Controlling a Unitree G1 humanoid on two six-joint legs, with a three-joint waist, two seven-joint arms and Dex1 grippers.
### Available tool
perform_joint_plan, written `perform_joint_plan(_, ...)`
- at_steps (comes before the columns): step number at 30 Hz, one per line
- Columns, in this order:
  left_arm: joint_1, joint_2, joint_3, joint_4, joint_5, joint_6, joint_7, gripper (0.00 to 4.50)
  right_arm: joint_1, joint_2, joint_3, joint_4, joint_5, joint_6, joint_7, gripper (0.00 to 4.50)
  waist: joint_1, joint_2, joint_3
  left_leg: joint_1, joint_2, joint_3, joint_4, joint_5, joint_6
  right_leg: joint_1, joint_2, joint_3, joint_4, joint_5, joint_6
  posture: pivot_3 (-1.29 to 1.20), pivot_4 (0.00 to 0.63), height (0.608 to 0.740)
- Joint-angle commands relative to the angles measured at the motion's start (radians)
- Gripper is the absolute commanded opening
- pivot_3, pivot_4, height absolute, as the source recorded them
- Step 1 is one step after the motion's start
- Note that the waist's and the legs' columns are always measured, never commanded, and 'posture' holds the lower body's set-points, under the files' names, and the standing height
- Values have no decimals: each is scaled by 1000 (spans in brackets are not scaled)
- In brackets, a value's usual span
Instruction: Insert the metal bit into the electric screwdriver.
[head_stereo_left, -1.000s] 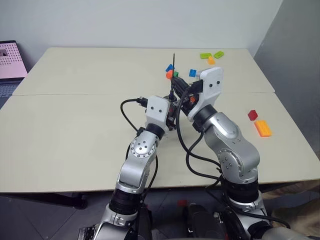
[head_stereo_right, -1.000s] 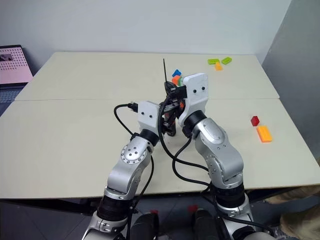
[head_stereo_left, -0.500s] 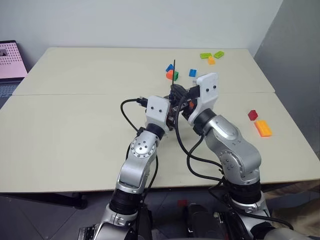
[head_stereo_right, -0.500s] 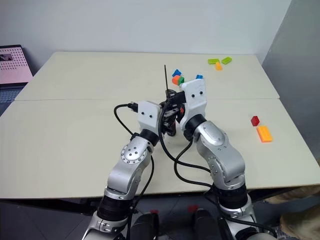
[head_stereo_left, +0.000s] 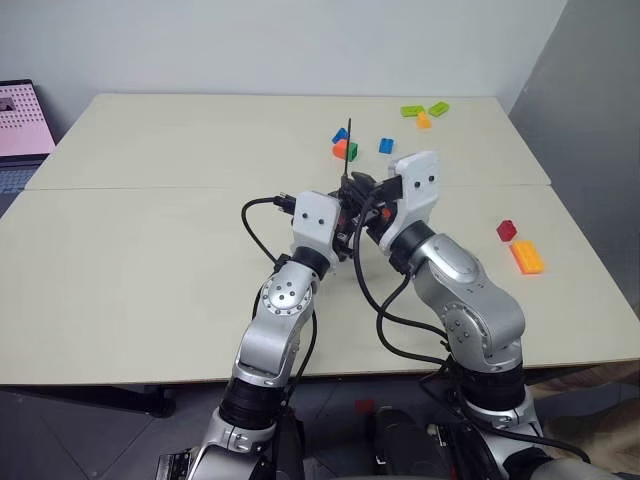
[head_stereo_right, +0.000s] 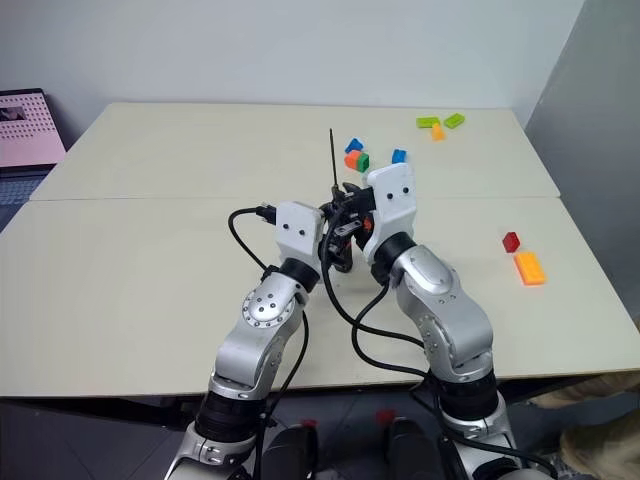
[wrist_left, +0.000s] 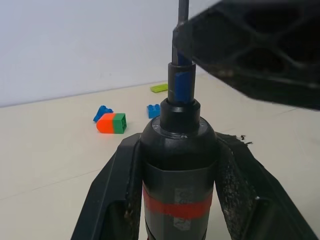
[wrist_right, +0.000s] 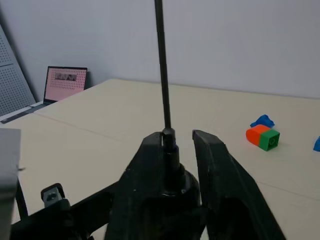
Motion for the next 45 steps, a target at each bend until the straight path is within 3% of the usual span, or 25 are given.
perform_joint_plan(1,-5,-4,1,-18,7,-1,-3,1653,-45,-12,-84,-47,25,-64,1,2038,0,0,0,0,0,0,0,0,0,0,0,0,0,0,0,0,150,740)
perform_joint_plan(7,-8,-3,1,-13,8,-7,-5,1653,-79,-85,-168,-56,87,-86,65,3385,0,0,0,0,0,0,0,0,0,0,0,0,0,0,0,0,150,740)
perform_joint_plan(12,-71,33,39,0,22,-15,-6,1653,-58,-250,-209,-45,132,-59,191,3447,0,0,0,-1,0,0,-1,0,0,0,0,0,-1,0,0,0,150,740)
perform_joint_plan(16,-198,157,69,42,57,0,-56,1652,-41,-399,-228,-31,165,-54,308,3447,-2,-1,1,-2,0,0,0,0,0,-2,0,0,0,0,0,0,150,740)
perform_joint_plan(19,-292,306,44,103,94,-12,-179,1652,-19,-517,-228,-35,183,-60,414,3447,-5,0,1,-5,0,0,-1,0,0,-5,1,0,0,3,5,0,150,740)
perform_joint_plan(23,-415,593,-106,248,191,-100,-530,1650,47,-742,-232,-69,222,-67,646,3447,0,0,2,-9,0,-1,-3,0,0,-8,1,-2,-4,2,5,0,150,740)
perform_joint_plan(27,-468,685,-214,357,225,-251,-737,1650,94,-882,-238,-103,289,-51,792,3447,2,0,1,-9,0,1,-10,0,0,-8,0,-1,-12,2,5,0,150,740)
perform_joint_plan(32,-549,655,-336,535,281,-459,-927,1650,127,-998,-254,-113,352,-18,906,3447,13,0,2,-14,-1,0,-10,0,0,-10,-1,-3,-14,2,5,0,150,740)
perform_joint_plan(40,-561,545,-382,705,341,-562,-998,1650,168,-1012,-250,-134,346,-21,879,3447,7,0,2,-14,-1,0,-4,0,0,-9,-1,-3,-10,3,5,0,150,740)
perform_joint_plan(42,-563,519,-371,733,353,-561,-991,2343,171,-1011,-253,-141,350,-16,869,3447,6,0,2,-14,-1,0,-1,-1,1,-8,-1,-3,-10,3,6,0,150,740)
perform_joint_plan(45,-573,497,-352,754,355,-557,-998,3025,170,-1009,-255,-144,352,-14,858,3447,8,0,2,-14,-1,-1,1,-1,2,-7,-1,-3,-9,3,7,0,150,740)
